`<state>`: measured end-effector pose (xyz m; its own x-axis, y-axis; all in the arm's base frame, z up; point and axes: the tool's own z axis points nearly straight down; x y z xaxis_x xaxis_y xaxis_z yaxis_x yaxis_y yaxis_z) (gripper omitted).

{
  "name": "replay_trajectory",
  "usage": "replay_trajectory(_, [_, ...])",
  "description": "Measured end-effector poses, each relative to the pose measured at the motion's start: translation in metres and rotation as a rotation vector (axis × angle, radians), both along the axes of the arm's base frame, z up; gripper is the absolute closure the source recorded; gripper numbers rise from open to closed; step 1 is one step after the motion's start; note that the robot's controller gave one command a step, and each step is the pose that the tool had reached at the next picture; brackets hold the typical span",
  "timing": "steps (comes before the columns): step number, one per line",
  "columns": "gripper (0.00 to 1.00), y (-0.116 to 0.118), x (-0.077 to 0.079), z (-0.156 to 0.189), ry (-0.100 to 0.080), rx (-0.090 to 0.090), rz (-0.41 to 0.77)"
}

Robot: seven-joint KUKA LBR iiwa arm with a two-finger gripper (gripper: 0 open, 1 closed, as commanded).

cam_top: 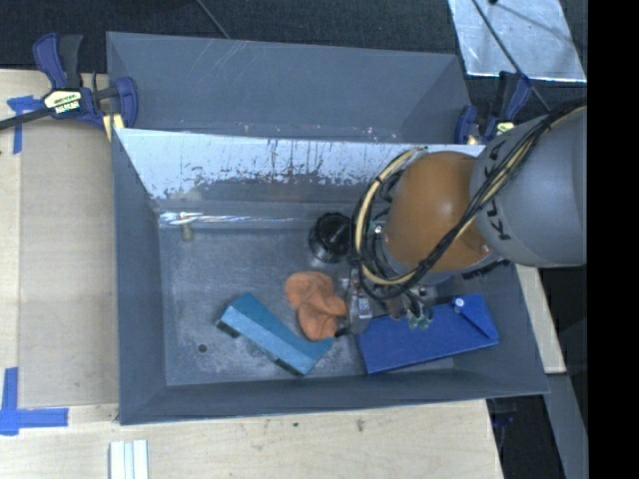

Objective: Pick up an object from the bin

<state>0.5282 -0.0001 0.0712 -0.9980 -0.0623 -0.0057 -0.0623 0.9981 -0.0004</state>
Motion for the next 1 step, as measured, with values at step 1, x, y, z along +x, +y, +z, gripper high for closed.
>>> replay_trajectory(1, [1.0, 0.0, 0.0, 0.0, 0.0, 0.0, 0.0])
